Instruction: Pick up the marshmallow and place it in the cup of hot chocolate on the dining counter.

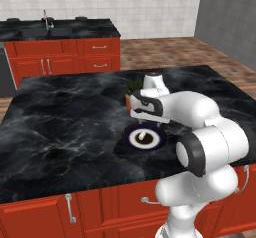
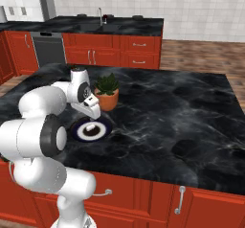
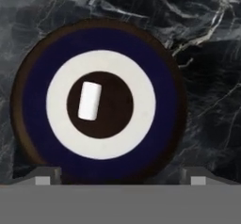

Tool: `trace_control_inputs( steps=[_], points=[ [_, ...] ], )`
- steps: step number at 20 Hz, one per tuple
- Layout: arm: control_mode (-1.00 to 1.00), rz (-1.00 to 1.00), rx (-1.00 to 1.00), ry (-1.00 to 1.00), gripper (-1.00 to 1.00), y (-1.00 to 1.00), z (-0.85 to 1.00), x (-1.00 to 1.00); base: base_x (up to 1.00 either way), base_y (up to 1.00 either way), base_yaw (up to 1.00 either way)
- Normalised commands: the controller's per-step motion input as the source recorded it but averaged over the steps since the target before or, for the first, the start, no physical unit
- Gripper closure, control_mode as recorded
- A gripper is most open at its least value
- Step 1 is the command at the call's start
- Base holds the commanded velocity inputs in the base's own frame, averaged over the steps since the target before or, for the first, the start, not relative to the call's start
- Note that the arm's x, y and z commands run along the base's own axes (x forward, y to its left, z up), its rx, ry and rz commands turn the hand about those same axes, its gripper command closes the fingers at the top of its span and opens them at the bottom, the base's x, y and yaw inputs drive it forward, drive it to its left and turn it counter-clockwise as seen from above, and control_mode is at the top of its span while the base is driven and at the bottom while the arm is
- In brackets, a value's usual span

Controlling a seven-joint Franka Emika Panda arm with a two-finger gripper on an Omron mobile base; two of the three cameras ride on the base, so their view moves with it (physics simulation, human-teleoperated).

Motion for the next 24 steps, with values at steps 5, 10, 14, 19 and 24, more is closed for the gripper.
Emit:
trace_control_inputs(
  steps=[5, 10, 14, 19, 24],
  points=[
    [-1.0, -0.05, 0.0, 0.06, -1.0, 0.0, -0.41, 0.22, 0.0, 0.0, 0.0],
    [-1.0, -0.04, 0.0, 0.06, -1.0, 0.01, -0.33, 0.09, 0.0, 0.0, 0.0],
    [-1.0, -0.03, 0.0, 0.06, -1.0, 0.0, -0.32, 0.12, 0.0, 0.0, 0.0],
    [-1.0, -0.03, 0.0, 0.03, -1.0, 0.01, -0.25, 0.13, 0.0, 0.0, 0.0],
    [-1.0, -0.04, 0.0, 0.02, -1.0, 0.0, -0.14, 0.17, 0.0, 0.0, 0.0]
  ],
)
